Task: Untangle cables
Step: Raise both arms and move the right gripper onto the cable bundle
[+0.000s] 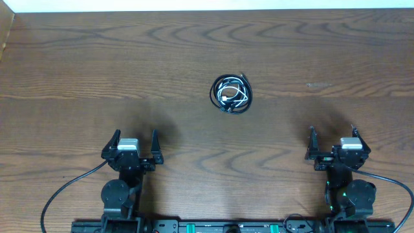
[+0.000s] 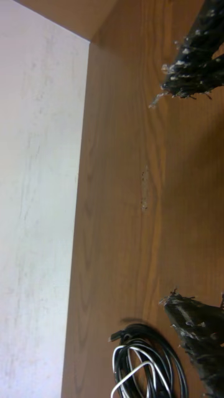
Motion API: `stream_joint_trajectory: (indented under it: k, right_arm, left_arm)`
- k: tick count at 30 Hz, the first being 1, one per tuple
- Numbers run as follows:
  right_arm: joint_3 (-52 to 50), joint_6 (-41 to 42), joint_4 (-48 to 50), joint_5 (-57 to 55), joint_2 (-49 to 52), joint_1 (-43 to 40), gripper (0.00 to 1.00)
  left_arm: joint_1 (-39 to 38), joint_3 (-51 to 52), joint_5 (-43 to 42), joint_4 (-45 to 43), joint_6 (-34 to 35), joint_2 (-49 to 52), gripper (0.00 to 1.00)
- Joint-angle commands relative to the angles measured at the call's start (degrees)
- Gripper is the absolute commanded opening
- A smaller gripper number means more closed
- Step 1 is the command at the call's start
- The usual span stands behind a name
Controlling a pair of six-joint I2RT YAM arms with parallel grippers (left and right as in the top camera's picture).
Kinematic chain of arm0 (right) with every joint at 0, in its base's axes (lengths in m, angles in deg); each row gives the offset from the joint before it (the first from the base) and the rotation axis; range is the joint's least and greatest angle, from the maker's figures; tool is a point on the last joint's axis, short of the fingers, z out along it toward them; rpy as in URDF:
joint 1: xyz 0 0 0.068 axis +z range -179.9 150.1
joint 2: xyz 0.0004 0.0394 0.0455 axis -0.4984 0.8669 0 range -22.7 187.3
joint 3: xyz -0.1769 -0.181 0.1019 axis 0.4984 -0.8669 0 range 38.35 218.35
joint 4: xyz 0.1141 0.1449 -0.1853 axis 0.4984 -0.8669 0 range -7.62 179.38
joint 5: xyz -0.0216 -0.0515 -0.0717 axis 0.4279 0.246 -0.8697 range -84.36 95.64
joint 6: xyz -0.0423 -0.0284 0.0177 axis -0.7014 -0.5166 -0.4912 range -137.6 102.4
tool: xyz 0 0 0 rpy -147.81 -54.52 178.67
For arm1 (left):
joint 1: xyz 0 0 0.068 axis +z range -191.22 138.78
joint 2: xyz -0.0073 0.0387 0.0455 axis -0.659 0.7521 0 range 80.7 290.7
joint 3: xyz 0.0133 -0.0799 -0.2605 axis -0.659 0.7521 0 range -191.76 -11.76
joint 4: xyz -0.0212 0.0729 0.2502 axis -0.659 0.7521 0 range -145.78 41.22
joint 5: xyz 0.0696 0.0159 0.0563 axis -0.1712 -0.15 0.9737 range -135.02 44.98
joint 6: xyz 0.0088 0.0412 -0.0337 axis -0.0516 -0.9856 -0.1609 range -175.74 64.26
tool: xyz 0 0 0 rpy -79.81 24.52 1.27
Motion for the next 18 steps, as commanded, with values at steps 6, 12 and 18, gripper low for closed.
stream_joint_trajectory:
  k: [6,12,18]
  right_arm:
    - [-0.22,-0.74,-0.07,0.33,-0.39,-0.24,0.99]
    - [-0.22,-0.74,-0.07,0.35,-0.39,-0.24,0.99]
    - [-0.22,-0.76,-0.02,-0.07,-0.39,-0.24,0.99]
  left_arm:
    - [0.02,0.66,1.97,2.75,-1.01,-0.35,0.98]
    - [0.02,0.66,1.97,2.75,-1.01,-0.35,0.98]
    - [0.02,0.66,1.97,2.73,-1.01,-0.35,0.98]
